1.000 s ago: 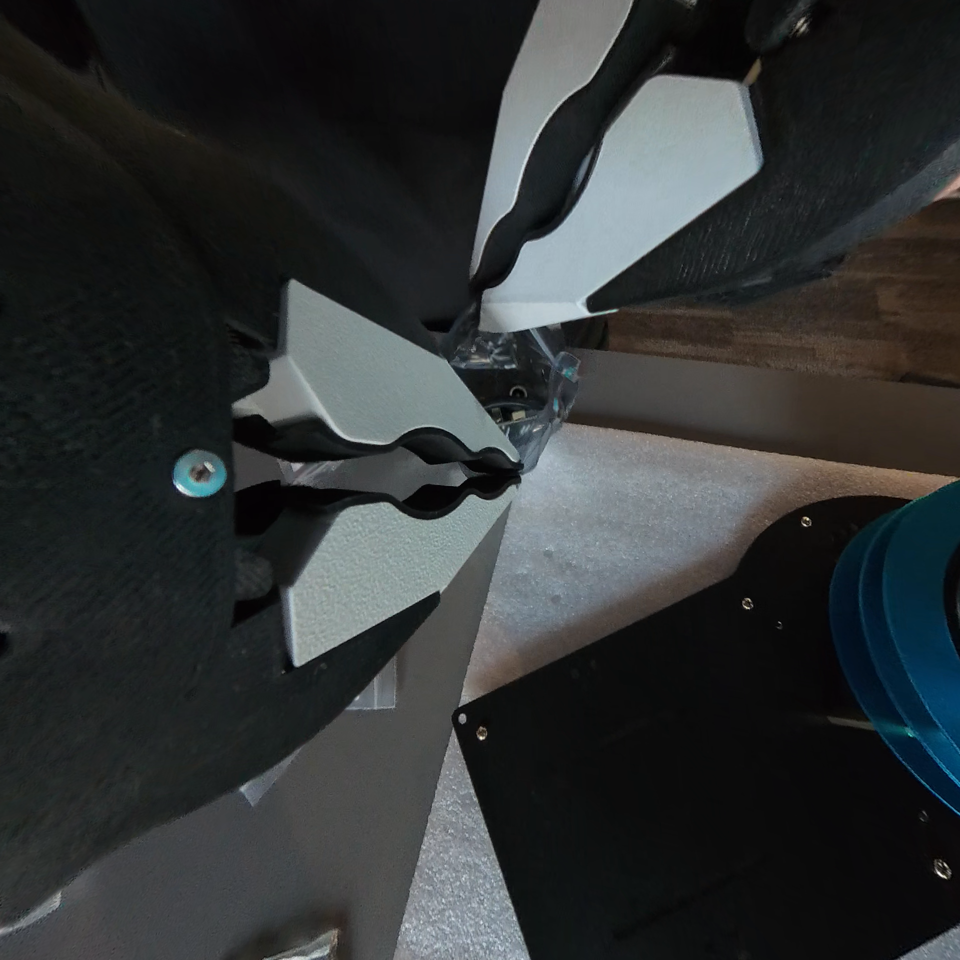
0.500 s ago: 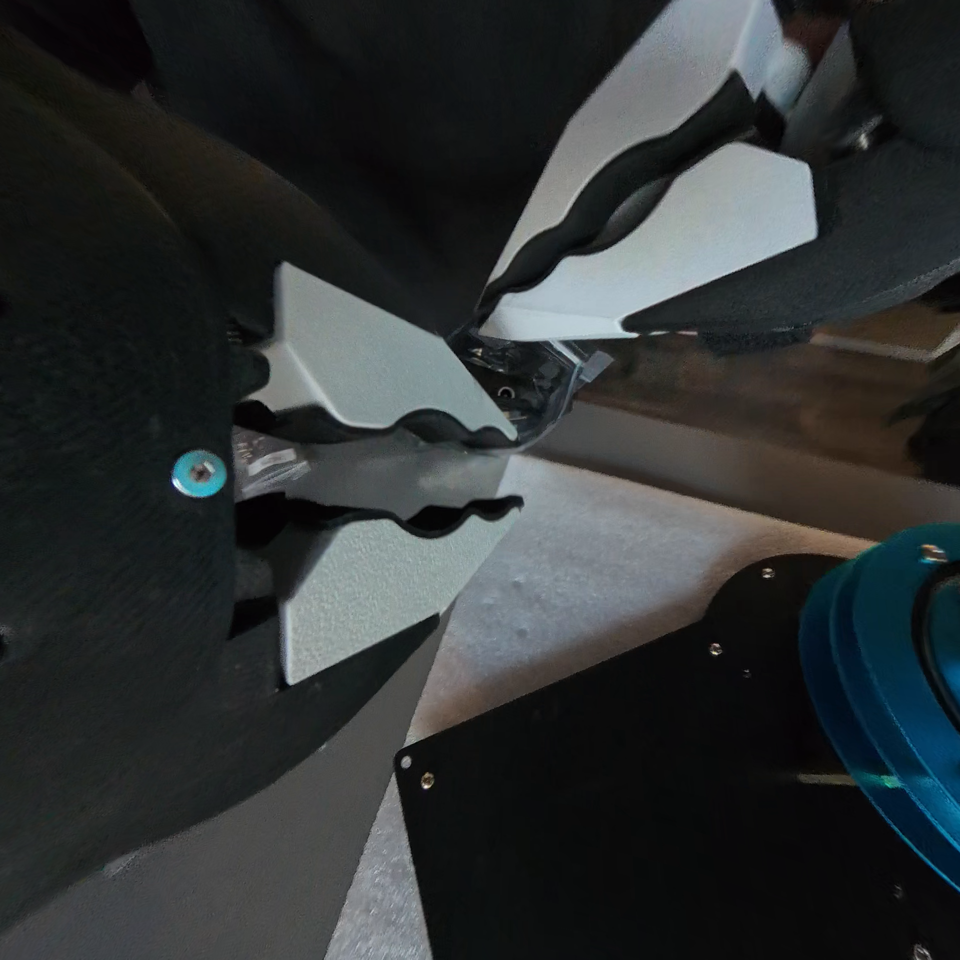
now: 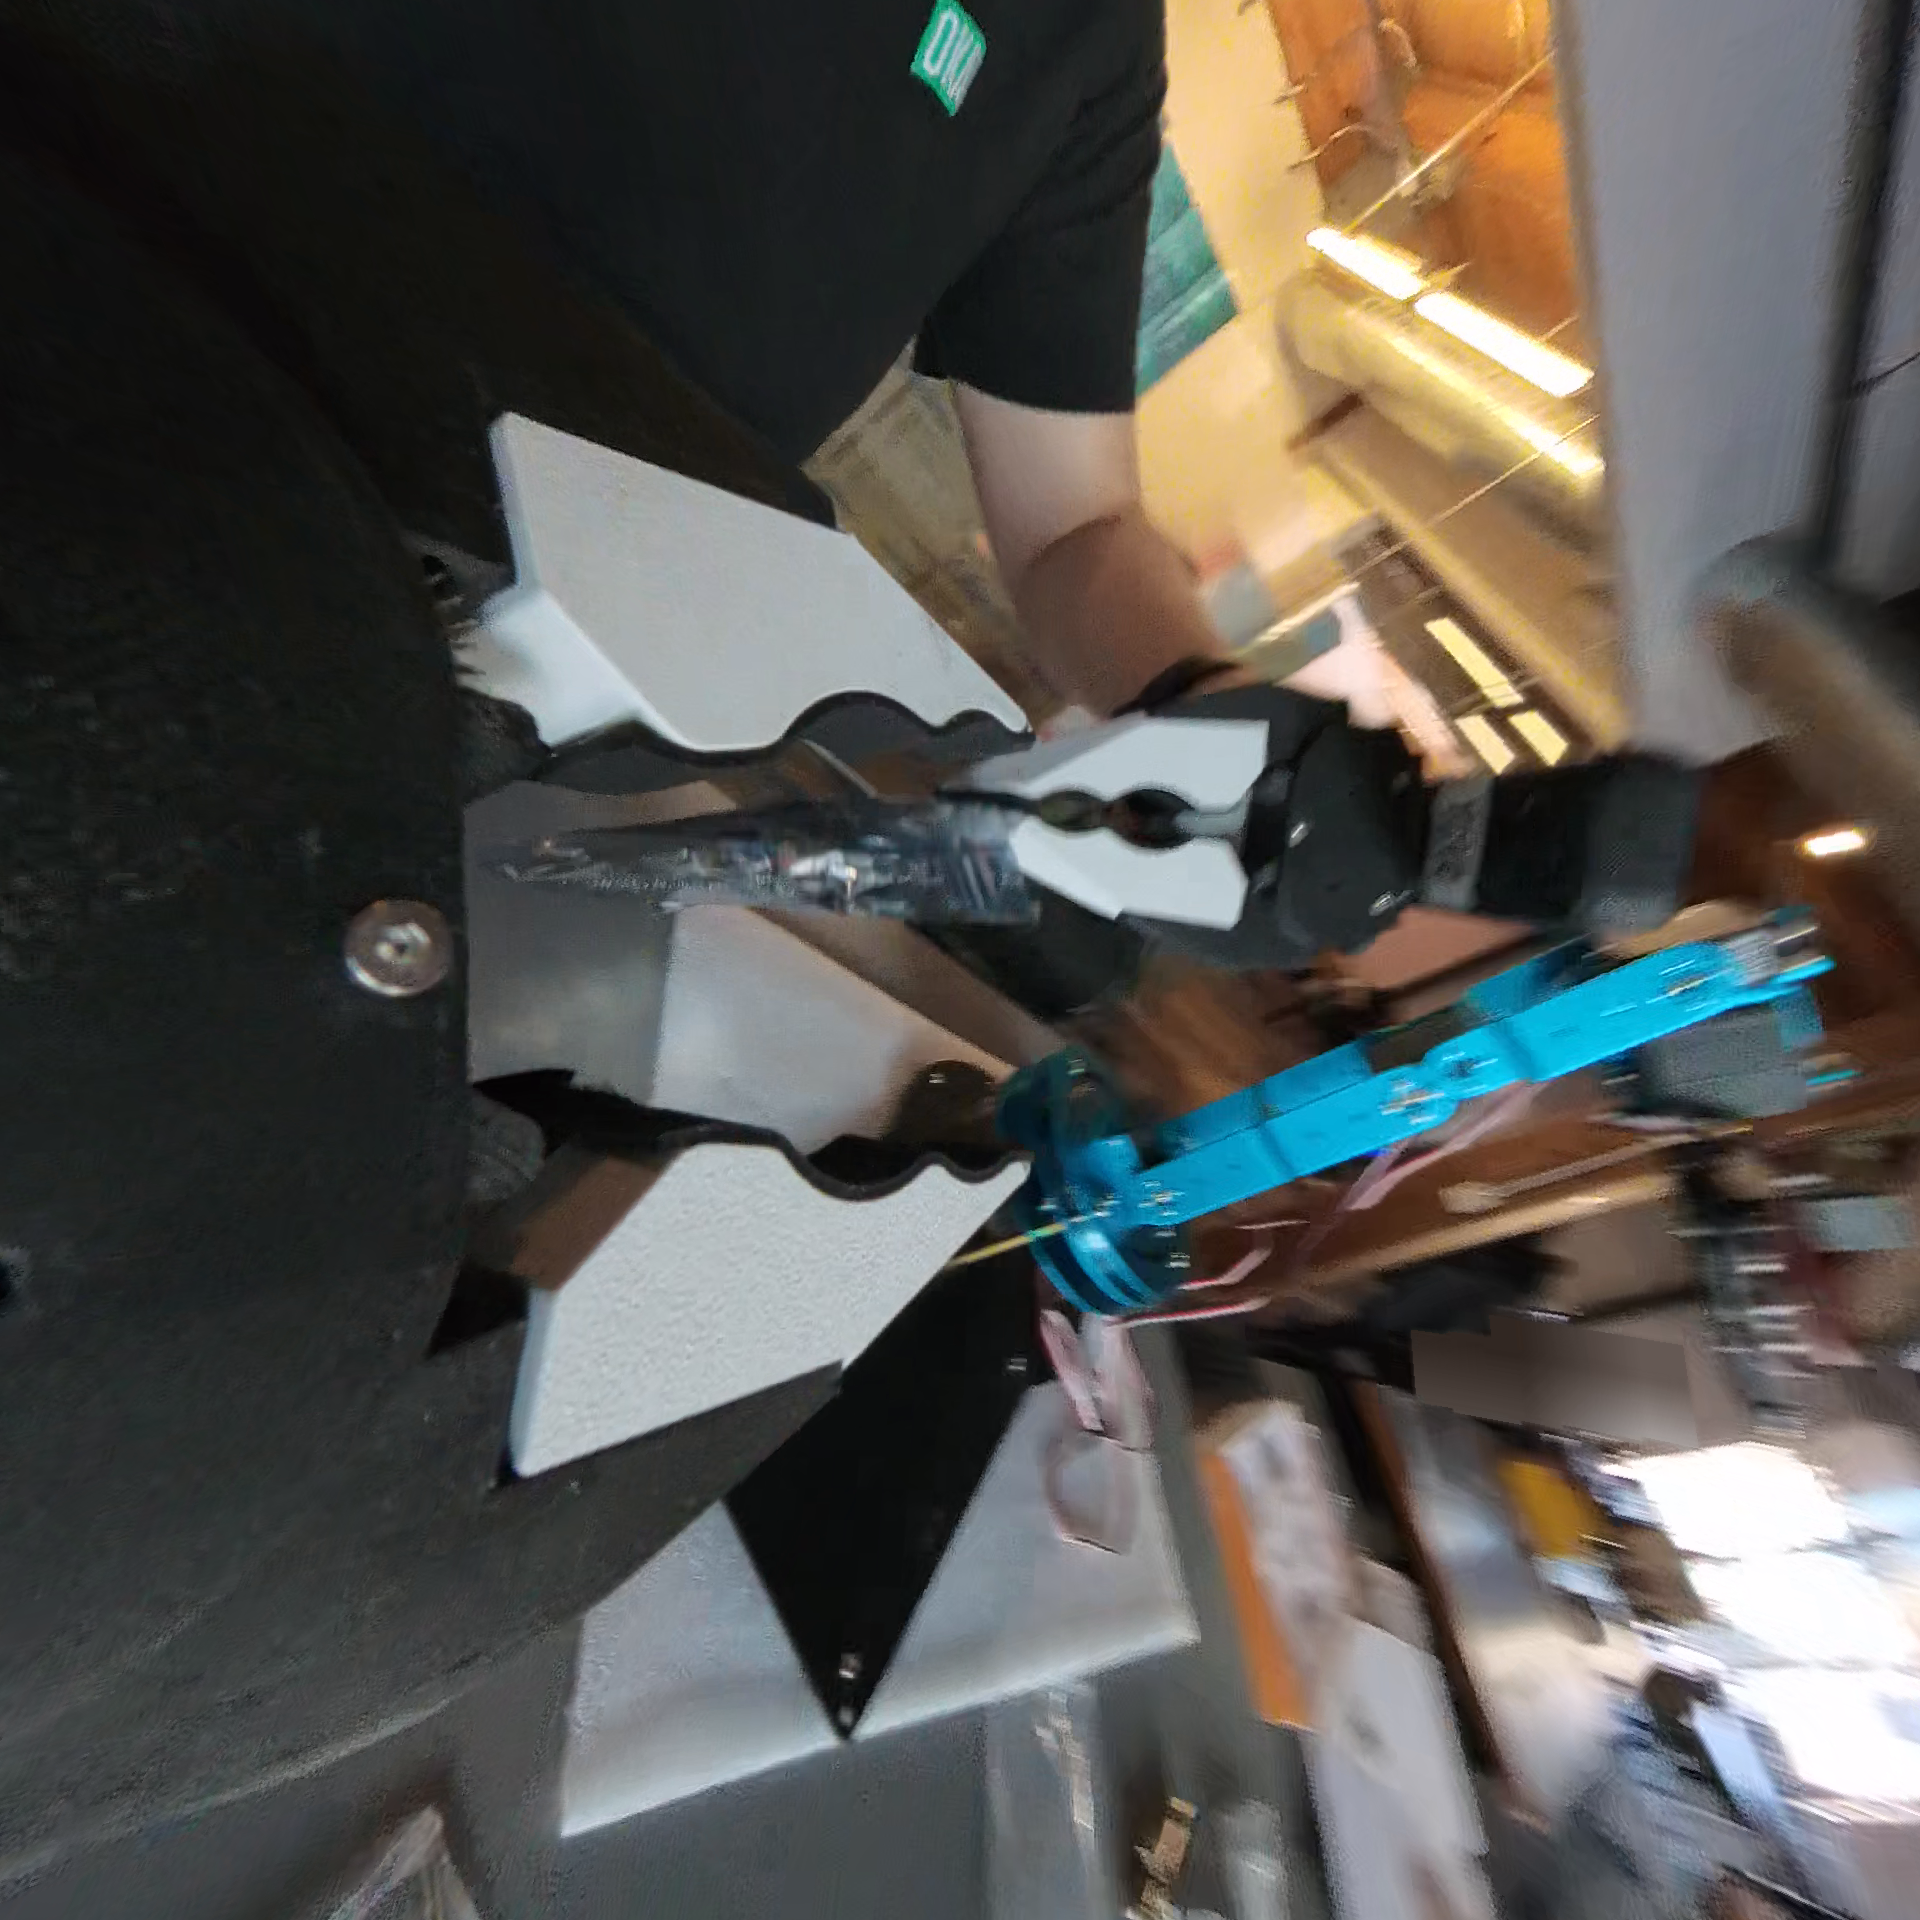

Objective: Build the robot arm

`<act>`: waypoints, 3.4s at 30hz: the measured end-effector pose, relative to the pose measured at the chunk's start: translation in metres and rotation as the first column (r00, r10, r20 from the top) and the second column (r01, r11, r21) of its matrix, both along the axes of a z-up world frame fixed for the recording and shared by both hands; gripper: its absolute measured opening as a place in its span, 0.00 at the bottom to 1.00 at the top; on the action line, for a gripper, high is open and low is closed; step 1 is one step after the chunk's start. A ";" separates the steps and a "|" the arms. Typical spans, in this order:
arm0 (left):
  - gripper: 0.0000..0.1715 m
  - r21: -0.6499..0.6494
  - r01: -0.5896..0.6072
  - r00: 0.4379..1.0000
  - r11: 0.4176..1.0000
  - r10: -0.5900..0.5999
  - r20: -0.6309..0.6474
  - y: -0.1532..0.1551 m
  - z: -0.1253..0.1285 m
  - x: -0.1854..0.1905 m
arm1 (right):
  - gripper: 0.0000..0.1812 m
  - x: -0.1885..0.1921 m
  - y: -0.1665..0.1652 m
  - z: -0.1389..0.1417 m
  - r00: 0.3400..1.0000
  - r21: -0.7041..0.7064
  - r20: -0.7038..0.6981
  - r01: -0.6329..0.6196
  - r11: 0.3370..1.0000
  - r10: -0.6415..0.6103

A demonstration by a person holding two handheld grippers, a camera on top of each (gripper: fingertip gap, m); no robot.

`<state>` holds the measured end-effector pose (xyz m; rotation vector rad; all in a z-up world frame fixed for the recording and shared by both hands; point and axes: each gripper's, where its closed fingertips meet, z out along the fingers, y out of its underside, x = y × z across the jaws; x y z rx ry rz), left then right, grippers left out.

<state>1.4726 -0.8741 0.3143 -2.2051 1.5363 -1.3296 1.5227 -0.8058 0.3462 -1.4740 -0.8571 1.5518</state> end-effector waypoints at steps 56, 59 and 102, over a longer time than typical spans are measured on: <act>0.00 -0.281 -0.433 0.739 0.857 0.515 0.434 0.040 0.049 0.015 | 0.04 0.057 -0.013 -0.034 0.899 -0.548 -0.352 0.028 0.836 -0.260; 0.00 -0.302 -0.512 0.687 0.804 0.595 0.417 0.039 0.025 0.005 | 0.05 0.047 -0.012 -0.057 0.966 -0.587 -0.185 0.040 0.809 -0.182; 0.00 -0.722 -0.543 0.330 0.430 0.899 0.287 0.023 -0.078 -0.034 | 0.38 -0.004 -0.043 -0.167 0.655 0.383 0.754 -0.387 0.839 -0.042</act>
